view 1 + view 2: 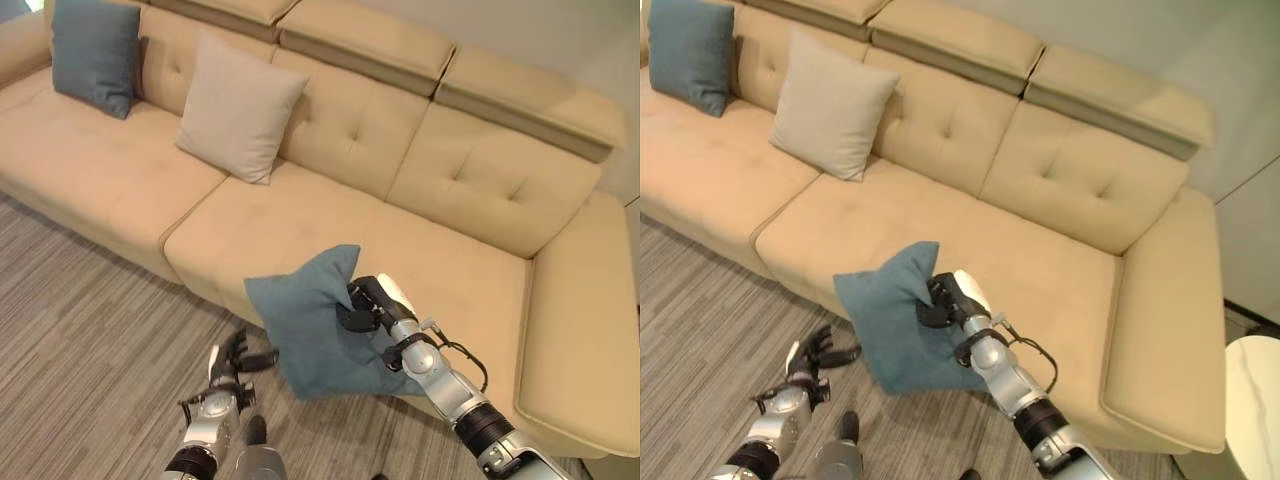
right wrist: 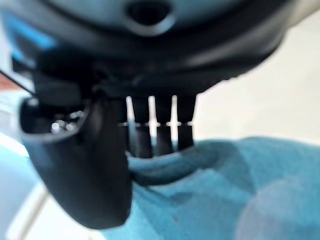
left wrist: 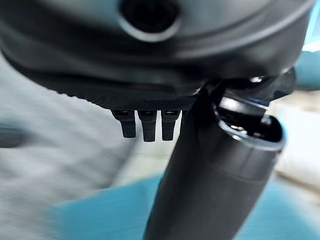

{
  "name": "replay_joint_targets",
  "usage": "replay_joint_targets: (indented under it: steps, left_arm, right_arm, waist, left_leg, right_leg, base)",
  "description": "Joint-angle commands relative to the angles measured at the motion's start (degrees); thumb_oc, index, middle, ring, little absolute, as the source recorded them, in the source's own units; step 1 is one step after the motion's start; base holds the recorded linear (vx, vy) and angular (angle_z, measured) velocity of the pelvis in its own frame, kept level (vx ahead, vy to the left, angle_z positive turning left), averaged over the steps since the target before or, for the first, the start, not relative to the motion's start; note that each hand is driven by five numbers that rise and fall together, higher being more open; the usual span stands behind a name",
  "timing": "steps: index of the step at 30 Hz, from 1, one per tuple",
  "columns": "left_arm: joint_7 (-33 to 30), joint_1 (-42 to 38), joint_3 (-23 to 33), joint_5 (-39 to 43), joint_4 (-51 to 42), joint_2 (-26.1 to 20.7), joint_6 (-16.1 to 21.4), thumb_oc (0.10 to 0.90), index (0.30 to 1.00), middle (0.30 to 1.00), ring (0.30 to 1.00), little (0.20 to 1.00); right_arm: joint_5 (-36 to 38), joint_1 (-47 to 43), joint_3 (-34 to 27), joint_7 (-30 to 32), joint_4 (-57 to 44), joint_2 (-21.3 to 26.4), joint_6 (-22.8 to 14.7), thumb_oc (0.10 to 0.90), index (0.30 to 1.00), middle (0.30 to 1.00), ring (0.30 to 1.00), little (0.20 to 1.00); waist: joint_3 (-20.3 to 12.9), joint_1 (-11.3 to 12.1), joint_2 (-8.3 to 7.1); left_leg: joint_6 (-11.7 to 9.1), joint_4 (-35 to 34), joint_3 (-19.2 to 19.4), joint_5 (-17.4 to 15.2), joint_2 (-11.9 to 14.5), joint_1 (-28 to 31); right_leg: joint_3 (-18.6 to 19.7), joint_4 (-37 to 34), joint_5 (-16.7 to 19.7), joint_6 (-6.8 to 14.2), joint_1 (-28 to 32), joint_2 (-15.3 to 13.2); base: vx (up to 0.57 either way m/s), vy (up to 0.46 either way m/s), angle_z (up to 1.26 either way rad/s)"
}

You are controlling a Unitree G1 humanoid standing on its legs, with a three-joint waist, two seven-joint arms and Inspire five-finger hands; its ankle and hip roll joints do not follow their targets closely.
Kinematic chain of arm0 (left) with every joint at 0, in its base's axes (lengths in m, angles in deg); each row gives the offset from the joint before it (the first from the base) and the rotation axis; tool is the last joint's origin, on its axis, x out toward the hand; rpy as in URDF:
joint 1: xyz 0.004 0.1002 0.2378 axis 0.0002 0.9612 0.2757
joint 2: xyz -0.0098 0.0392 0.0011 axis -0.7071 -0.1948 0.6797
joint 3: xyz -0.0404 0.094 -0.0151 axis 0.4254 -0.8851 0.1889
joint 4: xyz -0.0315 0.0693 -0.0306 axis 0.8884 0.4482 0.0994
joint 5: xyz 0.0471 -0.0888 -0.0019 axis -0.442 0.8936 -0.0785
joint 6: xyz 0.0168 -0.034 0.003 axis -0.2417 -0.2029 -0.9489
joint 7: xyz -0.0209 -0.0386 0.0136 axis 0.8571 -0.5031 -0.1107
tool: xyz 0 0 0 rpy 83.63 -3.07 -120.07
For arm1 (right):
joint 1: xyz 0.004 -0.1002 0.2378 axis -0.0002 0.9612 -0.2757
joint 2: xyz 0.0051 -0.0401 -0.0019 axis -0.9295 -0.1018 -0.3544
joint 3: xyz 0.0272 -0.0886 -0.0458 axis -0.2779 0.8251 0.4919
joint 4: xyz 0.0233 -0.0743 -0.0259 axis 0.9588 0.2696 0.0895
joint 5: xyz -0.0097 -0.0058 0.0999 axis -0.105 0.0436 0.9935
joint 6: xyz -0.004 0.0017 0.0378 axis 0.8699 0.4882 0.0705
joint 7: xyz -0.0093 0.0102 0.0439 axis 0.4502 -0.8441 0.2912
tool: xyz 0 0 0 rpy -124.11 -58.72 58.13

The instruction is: Pick up all the scattered cushions and arrange them neatly on the sofa.

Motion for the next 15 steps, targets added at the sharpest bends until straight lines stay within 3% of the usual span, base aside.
replay_joint_targets:
  steps: [1,4,7,13,15]
  left_arm:
    - [-1.3,-2.8,-3.8,-0.7,4.6,2.6,3.4,0.8,0.9,0.9,0.9,0.9]
    - [-2.5,-2.8,-4.0,-3.9,5.9,2.5,3.6,0.8,0.9,0.9,0.9,0.9]
    - [-0.5,-0.8,-4.2,4.7,3.1,4.1,5.7,0.8,0.9,0.9,0.9,0.9]
    - [-0.7,-2.0,-4.5,6.7,-5.2,3.3,9.5,0.8,0.9,0.9,0.9,0.9]
    - [0.9,-3.4,-3.1,11.8,-7.8,3.7,11.7,0.8,0.9,0.9,0.9,0.9]
  right_arm:
    - [4.0,-12.0,-3.3,6.2,-7.8,-2.4,-8.6,0.4,0.3,0.3,0.3,0.3]
    - [6.4,-13.9,-2.3,6.8,-8.8,-3.2,-9.7,0.4,0.3,0.3,0.3,0.3]
    - [12.7,-15.9,-2.2,7.4,-7.9,-4.5,-11.0,0.4,0.3,0.3,0.3,0.3]
    - [17.8,-13.8,-1.4,6.2,-6.7,-5.5,-13.8,0.4,0.3,0.3,0.3,0.3]
    - [19.0,-12.0,-1.7,5.0,-5.5,-5.5,-15.1,0.4,0.3,0.3,0.3,0.3]
  waist:
    - [-9.9,0.1,2.91]
    - [-10.9,0.2,2.65]
    - [-11.7,0.6,1.96]
    - [-12.0,0.7,1.36]
    - [-12.0,0.5,1.36]
  left_leg:
    - [0.5,-0.5,-0.8,-7.0,1.6,5.1]
    - [0.4,-0.7,-0.5,-6.8,1.6,5.5]
    - [0.2,-1.2,0.0,-6.9,1.6,6.4]
    - [0.1,-1.8,-0.1,-6.7,1.5,6.6]
    - [0.0,-2.0,-0.2,-6.8,1.5,6.8]
  right_leg:
    - [0.0,5.5,-7.3,1.8,0.6,-0.4]
    - [-0.3,4.9,-6.9,1.7,0.9,-0.3]
    - [-0.6,5.0,-6.9,1.8,1.7,-0.2]
    - [-0.8,4.9,-6.5,2.0,1.7,-0.2]
    - [-0.3,4.8,-6.5,2.1,1.6,0.0]
  base:
    - [0.03,-0.003,-0.16]
    - [0.05,-0.011,-0.05]
    - [0.05,-0.019,-0.03]
    - [0.01,-0.01,-0.01]
    - [0.0,0.0,0.0]
